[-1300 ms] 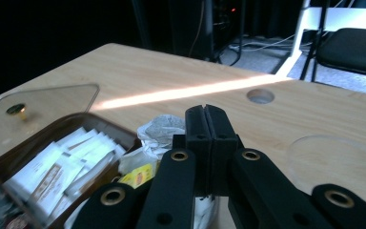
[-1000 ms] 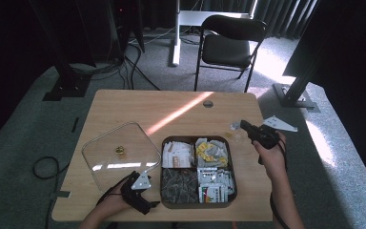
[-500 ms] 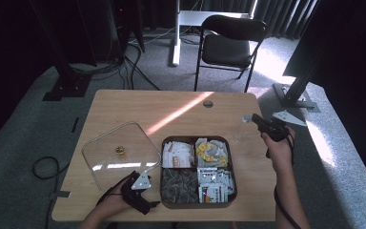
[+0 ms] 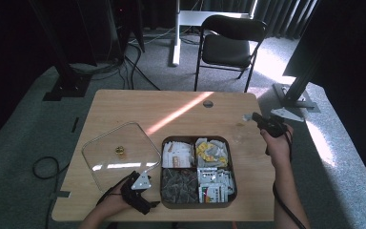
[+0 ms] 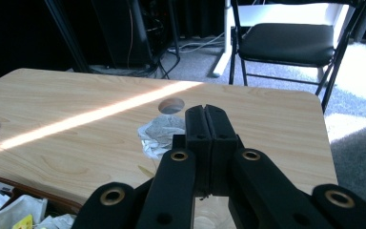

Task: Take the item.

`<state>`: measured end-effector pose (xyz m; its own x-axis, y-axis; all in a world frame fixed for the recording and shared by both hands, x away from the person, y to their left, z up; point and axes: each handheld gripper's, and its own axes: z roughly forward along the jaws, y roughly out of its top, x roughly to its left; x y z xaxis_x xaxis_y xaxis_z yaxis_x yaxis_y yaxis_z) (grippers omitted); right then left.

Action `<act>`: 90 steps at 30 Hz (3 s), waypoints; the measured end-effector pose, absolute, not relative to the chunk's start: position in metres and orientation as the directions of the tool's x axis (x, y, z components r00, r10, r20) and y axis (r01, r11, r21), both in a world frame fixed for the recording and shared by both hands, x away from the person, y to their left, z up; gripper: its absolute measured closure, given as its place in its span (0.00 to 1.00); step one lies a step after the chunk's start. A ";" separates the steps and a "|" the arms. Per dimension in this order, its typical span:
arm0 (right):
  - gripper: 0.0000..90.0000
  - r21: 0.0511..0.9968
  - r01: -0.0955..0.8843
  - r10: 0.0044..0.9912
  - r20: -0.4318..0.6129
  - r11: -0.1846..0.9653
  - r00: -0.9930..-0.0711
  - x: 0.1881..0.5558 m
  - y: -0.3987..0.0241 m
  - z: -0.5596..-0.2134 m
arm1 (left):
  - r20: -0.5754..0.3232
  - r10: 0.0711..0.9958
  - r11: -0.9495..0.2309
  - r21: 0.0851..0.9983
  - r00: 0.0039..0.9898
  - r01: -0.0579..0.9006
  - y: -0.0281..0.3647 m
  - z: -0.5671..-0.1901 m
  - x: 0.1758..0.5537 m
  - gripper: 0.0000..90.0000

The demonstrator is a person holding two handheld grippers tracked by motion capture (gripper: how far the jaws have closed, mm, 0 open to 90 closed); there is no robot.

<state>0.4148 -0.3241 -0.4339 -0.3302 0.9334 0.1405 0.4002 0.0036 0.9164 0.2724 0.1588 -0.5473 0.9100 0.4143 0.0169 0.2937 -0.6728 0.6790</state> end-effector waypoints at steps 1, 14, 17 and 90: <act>1.00 0.915 0.404 0.934 0.143 0.001 -0.326 0.415 -0.324 -0.435 | 0.017 0.414 -0.673 0.679 0.910 0.294 0.159 -0.547 0.272 0.02; 0.97 0.884 0.468 0.932 0.164 0.007 -0.323 0.425 -0.322 -0.453 | 0.017 0.414 -0.673 0.679 0.910 0.294 0.159 -0.547 0.272 0.02; 0.91 0.878 0.478 0.932 0.167 0.007 -0.320 0.426 -0.322 -0.457 | 0.017 0.414 -0.673 0.679 0.910 0.294 0.159 -0.547 0.272 0.02; 0.20 0.864 0.492 0.879 0.151 0.105 -0.453 0.340 -0.312 -0.512 | 0.016 0.420 -0.670 0.679 0.908 0.298 0.159 -0.547 0.272 0.02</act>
